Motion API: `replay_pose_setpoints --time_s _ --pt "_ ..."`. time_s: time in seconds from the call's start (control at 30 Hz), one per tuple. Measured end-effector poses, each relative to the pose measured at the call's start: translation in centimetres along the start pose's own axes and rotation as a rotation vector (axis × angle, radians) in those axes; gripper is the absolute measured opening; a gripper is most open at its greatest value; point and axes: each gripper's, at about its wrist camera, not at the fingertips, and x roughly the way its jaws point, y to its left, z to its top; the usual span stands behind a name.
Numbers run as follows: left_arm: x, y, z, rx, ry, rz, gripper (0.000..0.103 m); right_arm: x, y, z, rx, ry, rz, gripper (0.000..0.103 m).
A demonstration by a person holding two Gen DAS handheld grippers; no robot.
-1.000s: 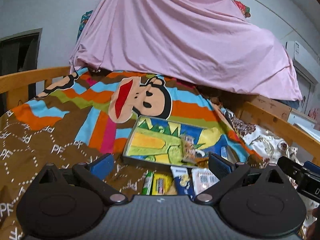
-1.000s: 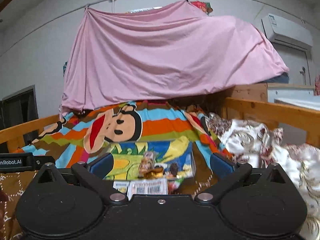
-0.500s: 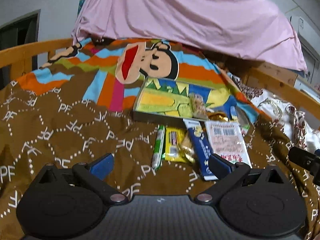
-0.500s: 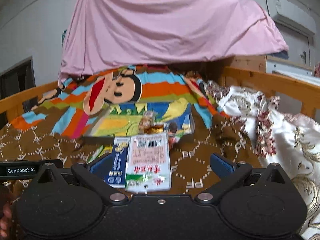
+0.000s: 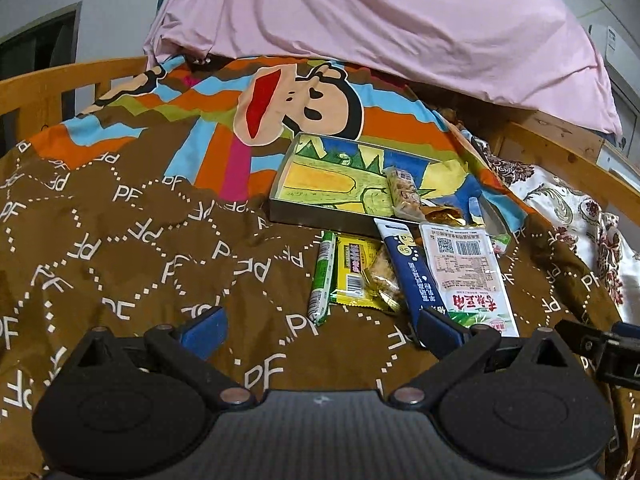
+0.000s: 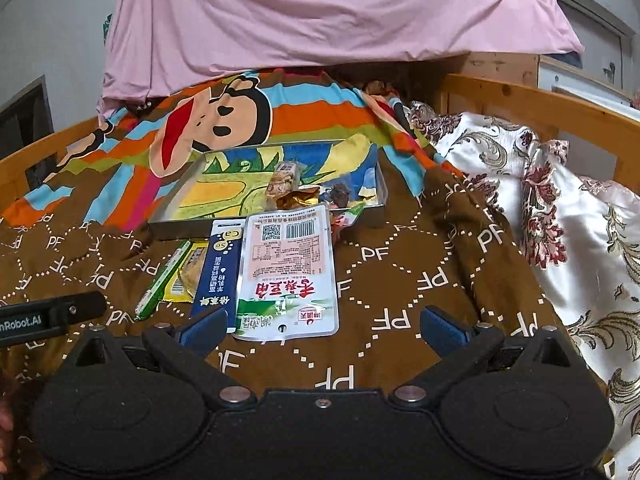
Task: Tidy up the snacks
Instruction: 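Lift both tools away from the tin box back over the snacks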
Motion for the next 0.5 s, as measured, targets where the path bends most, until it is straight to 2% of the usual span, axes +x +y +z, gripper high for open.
replay_pose_setpoints --time_s 0.23,0.5 --pt "1.1 -0.5 0.6 -0.030 -0.002 -0.041 0.102 0.7 -0.3 0.3 0.009 0.034 0.015 0.102" --pt "3.1 -0.7 1.7 -0.083 0.009 -0.079 0.102 2.4 -0.6 1.4 -0.030 0.066 0.072 0.102"
